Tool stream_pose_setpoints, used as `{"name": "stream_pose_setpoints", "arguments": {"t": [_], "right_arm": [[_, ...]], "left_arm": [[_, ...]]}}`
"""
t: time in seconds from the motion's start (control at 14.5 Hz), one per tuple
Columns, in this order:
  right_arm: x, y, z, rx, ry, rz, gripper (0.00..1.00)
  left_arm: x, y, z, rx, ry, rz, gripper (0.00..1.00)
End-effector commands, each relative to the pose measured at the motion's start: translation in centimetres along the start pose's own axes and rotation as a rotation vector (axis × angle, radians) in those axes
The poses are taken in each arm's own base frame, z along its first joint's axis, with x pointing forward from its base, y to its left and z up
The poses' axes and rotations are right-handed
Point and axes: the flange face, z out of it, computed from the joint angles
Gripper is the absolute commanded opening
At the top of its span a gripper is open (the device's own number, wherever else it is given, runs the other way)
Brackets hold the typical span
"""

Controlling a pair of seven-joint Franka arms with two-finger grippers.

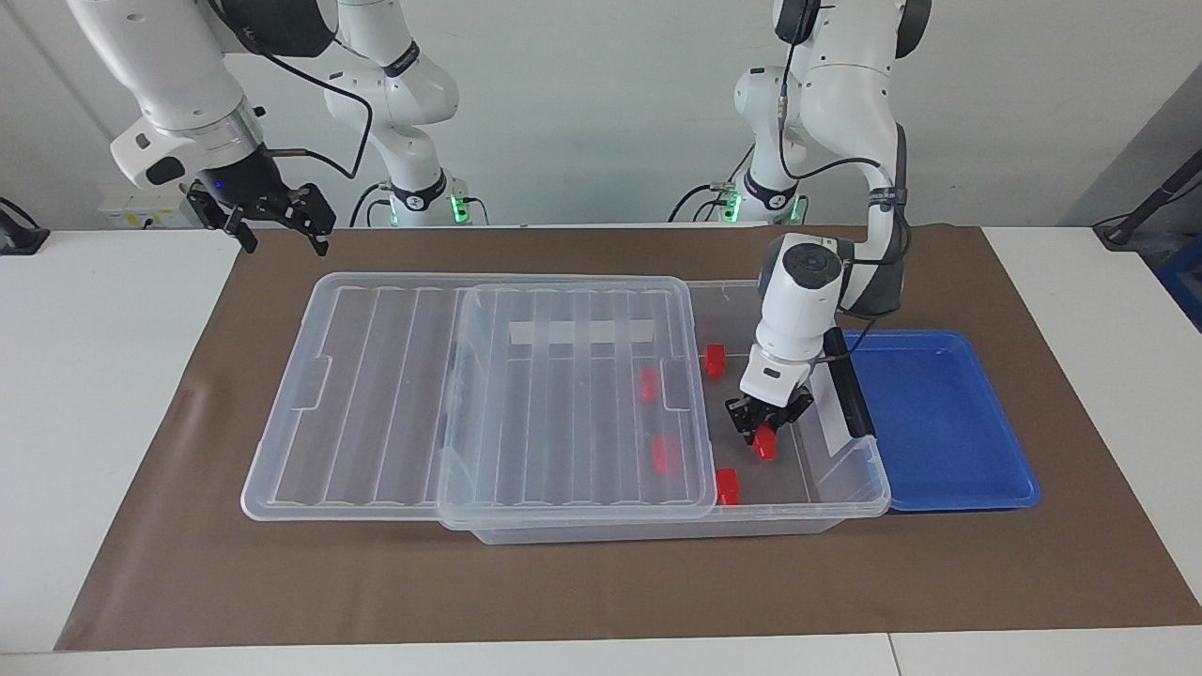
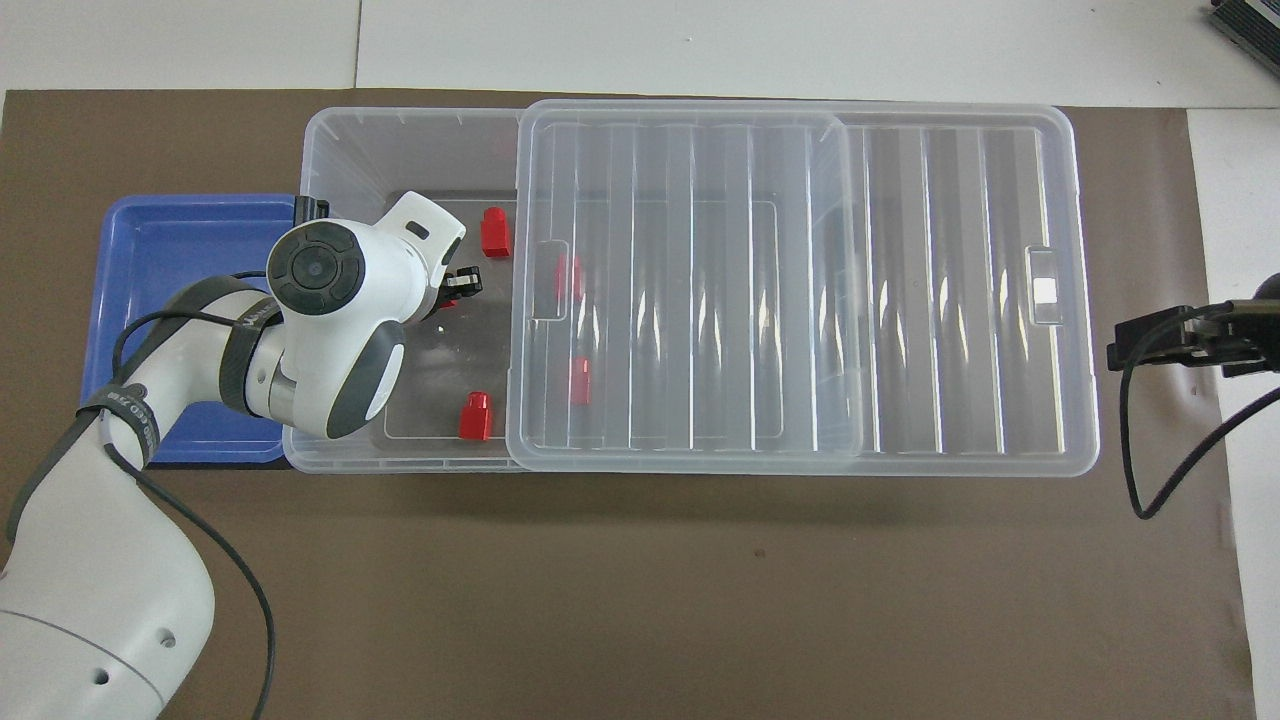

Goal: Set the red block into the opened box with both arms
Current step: 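Lower the red block into the open box and open the left gripper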

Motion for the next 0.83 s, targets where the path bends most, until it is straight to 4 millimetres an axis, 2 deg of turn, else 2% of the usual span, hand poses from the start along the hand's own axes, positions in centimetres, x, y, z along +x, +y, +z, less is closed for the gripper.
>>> {"name": "stream_pose_setpoints", "arguments": {"t": [0.0,0.07,0.21,0.28,0.34,0.41,0.62,0.76], "right_arm": [[0.2,0.6,0.1,0.018,0.017,-0.039,0.86],[0.2,0.6,0.0,0.018,0.018,-0.042,0.77],[0.2,0.6,0.1,0.018,0.017,-0.044,0.61],[0.2,0.6,0.1,0.018,0.017,-0.045,0.43],[0.2,0.6,0.1,0.018,0.017,-0.045,0.17],[0.2,0.5,0.1,0.018,0.017,-0.053,0.00],[0.2,0.7,0.1,0.014,0.018,-0.056,0.00],[0.2,2.0,0.1,0.012,0.019,-0.100,0.00]], "left_arm": [[-0.2,0.4,0.0,0.009,0.020,-0.009,0.60],[-0.2,0.3,0.0,0.009,0.020,-0.010,1.00],[-0.2,0.3,0.0,0.009,0.020,-0.022,1.00],[-0.2,0.3,0.0,0.009,0.020,-0.035,1.00],[-0.2,0.4,0.0,0.008,0.020,-0.050,1.00],[-0.1,0.5,-0.1,0.008,0.020,-0.084,1.00],[-0.4,1.7,-1.2,0.000,0.029,-0.152,1.00],[-0.8,2.3,-2.8,0.007,0.022,-0.164,1.00]]}}
